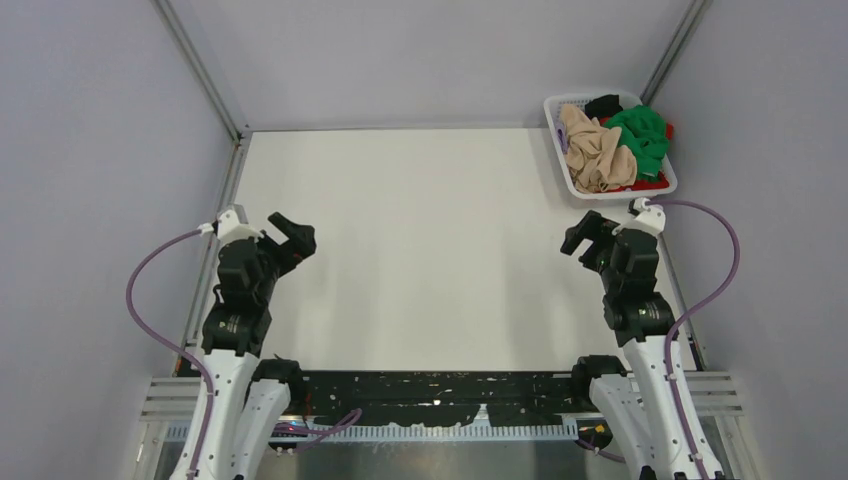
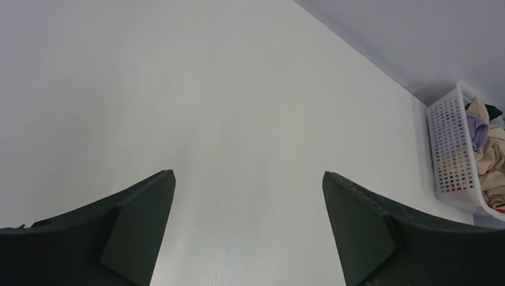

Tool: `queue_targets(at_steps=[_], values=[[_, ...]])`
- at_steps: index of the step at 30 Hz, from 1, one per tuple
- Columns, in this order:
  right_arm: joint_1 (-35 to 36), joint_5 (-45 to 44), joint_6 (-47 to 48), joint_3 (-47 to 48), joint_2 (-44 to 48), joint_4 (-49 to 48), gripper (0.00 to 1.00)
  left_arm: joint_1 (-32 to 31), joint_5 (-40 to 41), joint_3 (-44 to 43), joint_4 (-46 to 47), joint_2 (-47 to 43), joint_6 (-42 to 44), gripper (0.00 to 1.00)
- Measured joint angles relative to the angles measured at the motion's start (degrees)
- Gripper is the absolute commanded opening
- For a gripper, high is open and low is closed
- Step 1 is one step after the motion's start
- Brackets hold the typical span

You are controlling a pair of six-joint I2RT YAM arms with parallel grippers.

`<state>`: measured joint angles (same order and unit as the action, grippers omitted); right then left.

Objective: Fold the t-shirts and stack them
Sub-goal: Grab crumpled tshirt from bin with the right arm

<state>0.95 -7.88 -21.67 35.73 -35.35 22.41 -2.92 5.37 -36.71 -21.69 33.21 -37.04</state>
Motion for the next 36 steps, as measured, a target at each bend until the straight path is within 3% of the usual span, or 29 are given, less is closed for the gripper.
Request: queue_targets(at_steps=[11,24,28,34,36], values=[[0.00,0.13,0.96,1.11,-5.53,-7.76,0.95,0.00,0.04,0.28,0.48,-2.25,0.42,0.99],[0.00,-11.32,5.49,28.98,-42.05,-6.82,0.95,0.00,3.15,0.31,3.21,0.76,3.67,0.99],[-0.72,-15.50,6.82,37.66,-52.78,-6.05,1.00,0.00,4.50,0.31,3.21,1.16,4.46,0.99],[-2.56,-20.28,7.56,46.38,-65.29,-4.92,0.81,0.00,6.21,0.31,3.21,1.25,4.76,0.99],[-2.93,-20.96,7.56,46.82,-67.45,-4.59,0.61,0.00,6.45,0.31,3.23,1.22,4.81,0.99]])
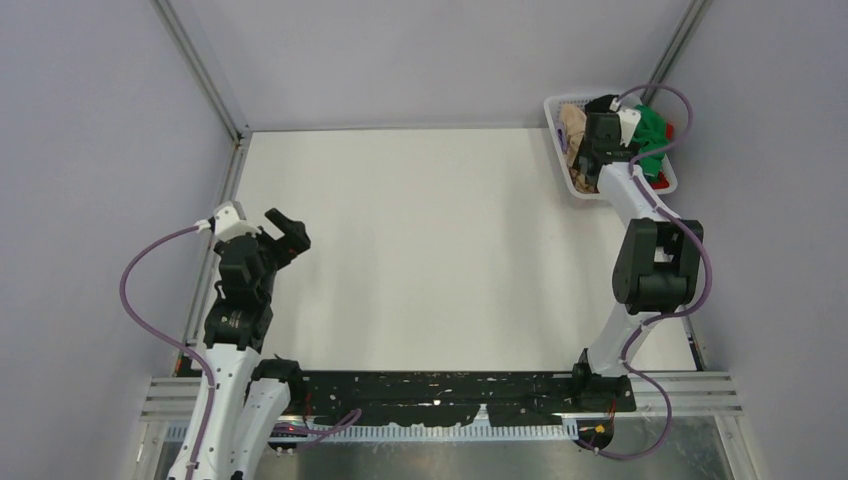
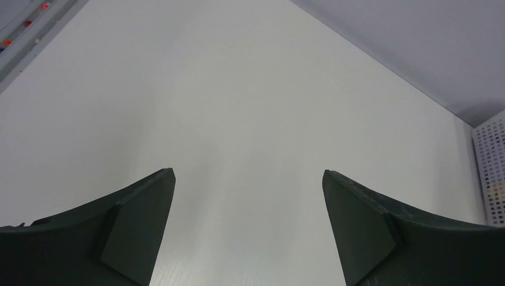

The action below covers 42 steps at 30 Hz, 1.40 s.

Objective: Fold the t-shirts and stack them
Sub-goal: Grab crumpled tshirt from bin with the right arm, then move the tshirt to the center of the board

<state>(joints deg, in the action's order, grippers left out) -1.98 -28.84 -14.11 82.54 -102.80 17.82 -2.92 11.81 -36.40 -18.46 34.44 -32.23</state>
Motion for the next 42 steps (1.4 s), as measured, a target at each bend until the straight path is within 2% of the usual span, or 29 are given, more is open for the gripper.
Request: queue_targets(at_steps=[1,2,3,4,6,11,17,24,30,33,42], values=[[-0.13,-0.02,-0.02,0.00,-0.76,0.20,0.53,0.00,0.17,0.00,0.00,0.02,0.00,0.99],[-0.24,0.02,-0.04,0.00,-1.40,0.33,0.34,0.00,0.24,0.00,0.00,0.02,0.02,0.99],[-0.33,0.11,0.04,0.00,-1.84,0.33,0.27,0.00,0.33,0.00,0.00,0.04,0.04,0.99],[-0.42,0.20,0.28,0.00,-2.08,0.33,0.13,0.00,0.44,0.00,0.00,0.07,0.09,0.99],[-0.50,0.76,-0.02,0.02,-2.25,0.24,0.06,0.00,0.61,0.00,-0.02,0.07,0.15,0.99],[-0.50,2.08,0.52,0.17,-0.61,-0.24,0.05,0.00,0.61,0.00,-0.02,-0.11,0.15,0.99],[-0.50,3.39,4.87,0.37,9.84,-1.27,0.05,0.00,0.55,0.66,0.92,-0.98,0.09,0.99],[-0.50,7.87,9.40,1.79,24.85,-9.92,0.05,0.00,-2.34,3.93,5.84,0.31,-0.79,0.99],[-0.50,12.98,9.46,7.39,28.57,-15.80,0.05,0.00,-6.19,4.33,8.59,3.65,-0.87,0.99],[-0.55,17.51,7.76,10.62,28.65,-15.89,0.05,0.00,-9.25,4.81,10.12,4.52,-1.20,0.99],[1.81,39.41,-1.44,20.24,28.57,-13.00,0.05,0.00,-15.17,5.01,12.35,5.44,-2.10,0.99]])
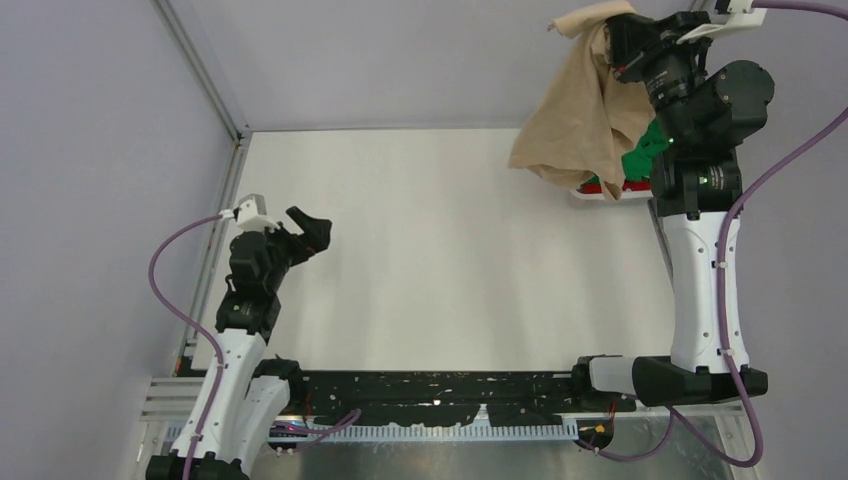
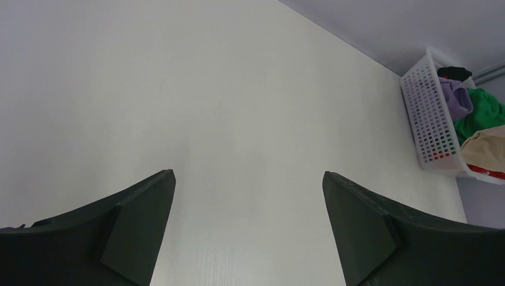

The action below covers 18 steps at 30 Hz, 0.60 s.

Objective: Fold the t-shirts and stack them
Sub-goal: Move the tshirt to the center of the board

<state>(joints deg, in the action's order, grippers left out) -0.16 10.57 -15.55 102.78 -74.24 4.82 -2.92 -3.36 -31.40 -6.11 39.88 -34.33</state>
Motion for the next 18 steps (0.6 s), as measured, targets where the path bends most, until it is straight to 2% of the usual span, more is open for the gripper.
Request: queue_targets(at_steps=[3,8,14,18], values=[[4.63,3.61,-1.40,1.01,0.13,0.04,0.05,0.00,-1.16,0.26,0.07,-0.15,-0.31,0.99],[16.59,8.55,-1.20,2.86,-0.79,1.22,0.05,0.00,-0.70,0.46,-1.14,-2.10,-1.05,0.99],[28.02,10.71,0.48,2.14,-2.16,0.39,0.05,0.00,8.59,-0.81,-9.62,-7.02,-1.99,0.99],[29.38,9.18,0.59,-6.58,-0.11,-2.10,0.05,0.00,14.67,-1.27,-14.60,-10.84,-3.82,0.99]])
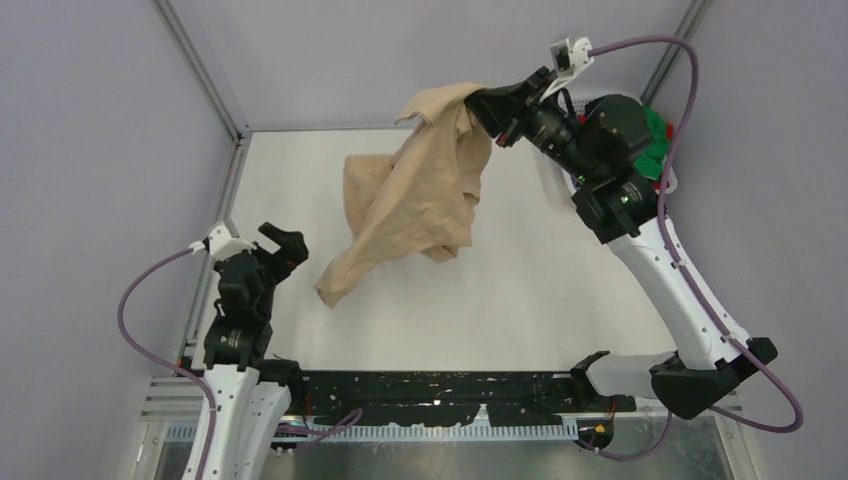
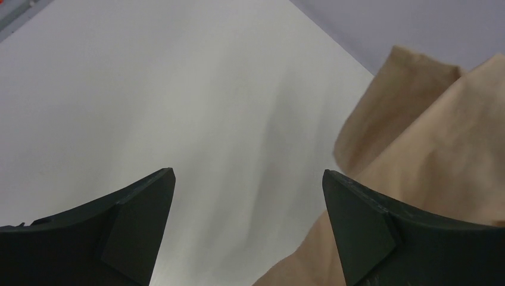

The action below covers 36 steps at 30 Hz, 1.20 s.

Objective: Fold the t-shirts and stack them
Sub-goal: Move the tshirt to the center of the board, then flatten out the tshirt

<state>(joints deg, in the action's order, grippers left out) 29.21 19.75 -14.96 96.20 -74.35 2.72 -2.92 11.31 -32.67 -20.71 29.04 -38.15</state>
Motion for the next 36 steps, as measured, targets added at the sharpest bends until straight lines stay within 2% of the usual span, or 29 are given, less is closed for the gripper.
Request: queue_targets(at_steps=[4,6,7,8,10,11,12,16,24,29,36], values=[[0.00,-10.40,0.31,-16.28,4.94,-0.24,0.10,0.00,4.48,0.00,-3.43,-2.93,-1.97,0.99],[-0.26,-18.10,0.68,-24.74,7.45,1.81,0.22,0.00,6.16,0.00,-5.18,-3.06,-2.51,0.99],[-0.66,-21.31,0.81,-28.15,8.33,2.82,0.45,0.00,6.71,0.00,-6.19,-2.93,-2.91,0.99],[-1.57,-24.92,0.92,-31.95,9.16,4.52,0.56,0.00,6.95,0.02,-7.04,-2.78,-3.28,0.99],[-4.92,-30.42,0.42,-37.38,9.46,8.61,0.96,0.00,6.91,0.17,-8.17,-2.01,-3.63,0.99],[-7.37,-32.11,-0.15,-39.06,9.27,10.80,1.00,0.00,6.60,0.26,-8.70,-1.27,-3.69,0.99],[-8.98,-33.79,-0.46,-40.33,9.03,13.20,0.97,0.00,5.97,0.35,-9.16,-0.39,-3.69,0.99],[-16.94,-38.38,-2.89,-41.31,9.16,17.42,0.95,0.00,0.42,0.57,-10.67,4.63,-3.43,0.99],[-17.11,-40.44,-5.77,-46.71,15.39,19.12,0.96,-1.66,-12.00,1.09,-14.32,13.70,-1.86,0.99],[-17.11,-39.91,-8.87,-49.92,18.25,24.63,0.95,-8.11,-13.09,1.14,-20.11,15.58,-1.79,0.99],[-17.09,-38.23,-11.61,-55.41,21.77,30.71,0.95,-15.23,-13.51,2.86,-24.35,18.56,-2.43,0.88]])
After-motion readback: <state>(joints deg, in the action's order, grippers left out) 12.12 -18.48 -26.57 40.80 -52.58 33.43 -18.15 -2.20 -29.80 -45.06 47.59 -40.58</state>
